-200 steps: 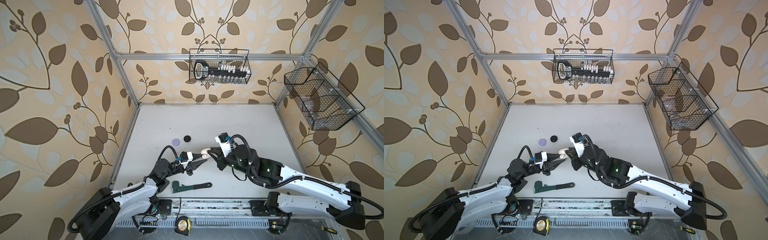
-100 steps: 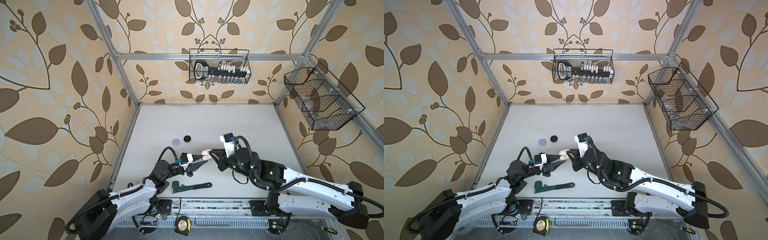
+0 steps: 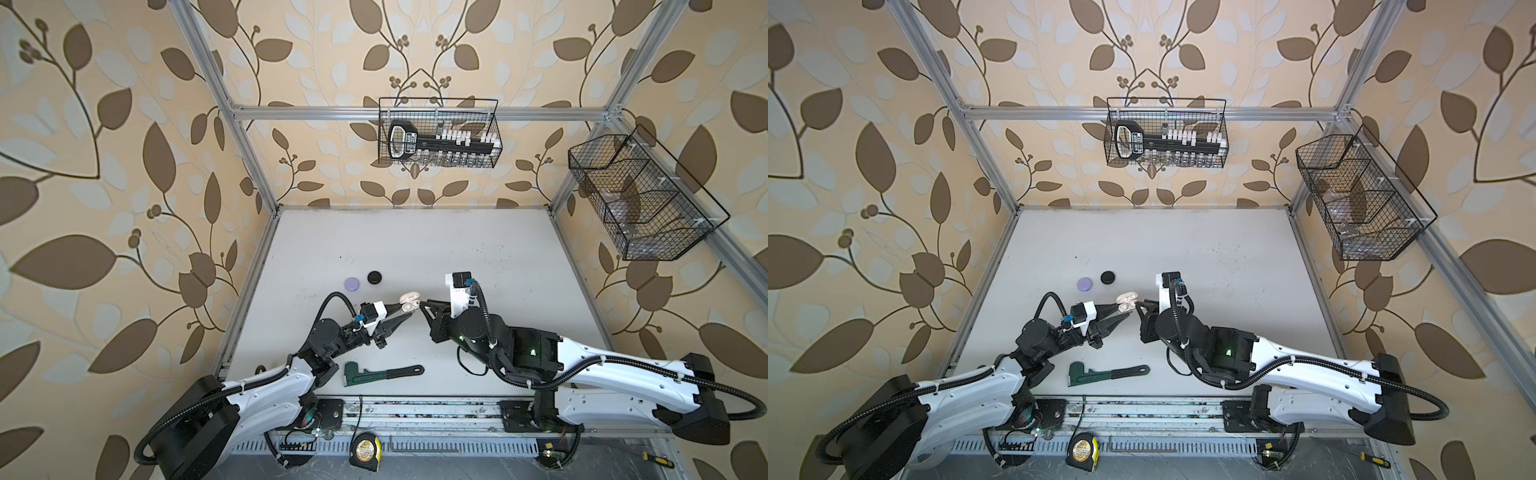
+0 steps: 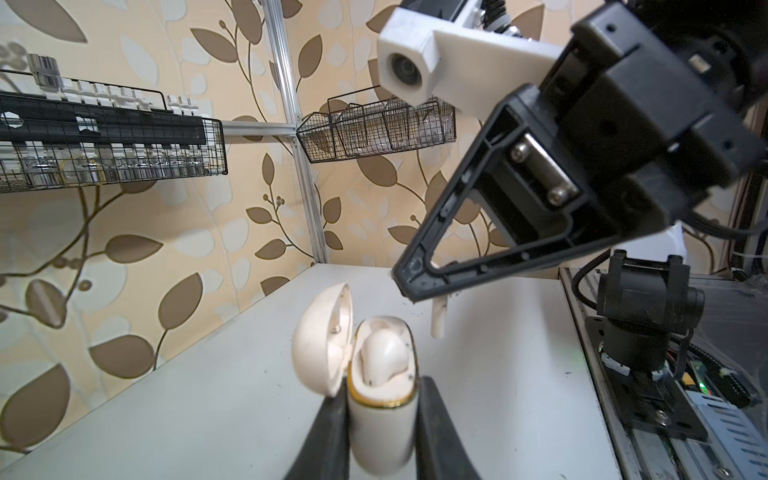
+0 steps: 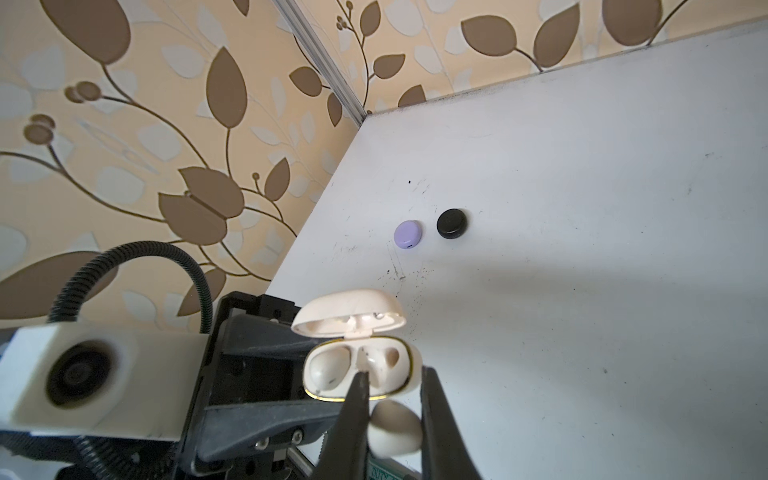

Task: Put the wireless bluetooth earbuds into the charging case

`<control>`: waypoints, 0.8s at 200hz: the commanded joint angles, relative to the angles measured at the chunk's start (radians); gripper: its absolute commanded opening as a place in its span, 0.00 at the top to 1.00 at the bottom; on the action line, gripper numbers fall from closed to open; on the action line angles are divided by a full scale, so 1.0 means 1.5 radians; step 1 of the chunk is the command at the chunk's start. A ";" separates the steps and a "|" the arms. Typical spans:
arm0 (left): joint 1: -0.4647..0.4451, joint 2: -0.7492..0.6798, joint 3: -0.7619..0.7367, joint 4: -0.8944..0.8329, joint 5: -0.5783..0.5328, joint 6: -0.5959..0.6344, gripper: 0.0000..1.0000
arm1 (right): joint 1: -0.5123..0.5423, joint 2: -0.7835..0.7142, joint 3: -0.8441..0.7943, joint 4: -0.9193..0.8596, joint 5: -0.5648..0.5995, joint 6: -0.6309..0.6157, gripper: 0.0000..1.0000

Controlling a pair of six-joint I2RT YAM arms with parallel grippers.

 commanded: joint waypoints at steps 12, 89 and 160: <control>0.006 -0.002 -0.010 0.059 -0.003 0.013 1.00 | 0.005 -0.032 -0.015 0.046 0.066 0.008 1.00; 0.005 -0.013 -0.022 0.066 -0.040 0.018 1.00 | 0.011 0.004 -0.033 0.185 0.117 0.062 1.00; 0.004 -0.033 -0.025 0.056 -0.058 0.019 1.00 | 0.015 0.055 -0.035 0.211 0.121 0.080 1.00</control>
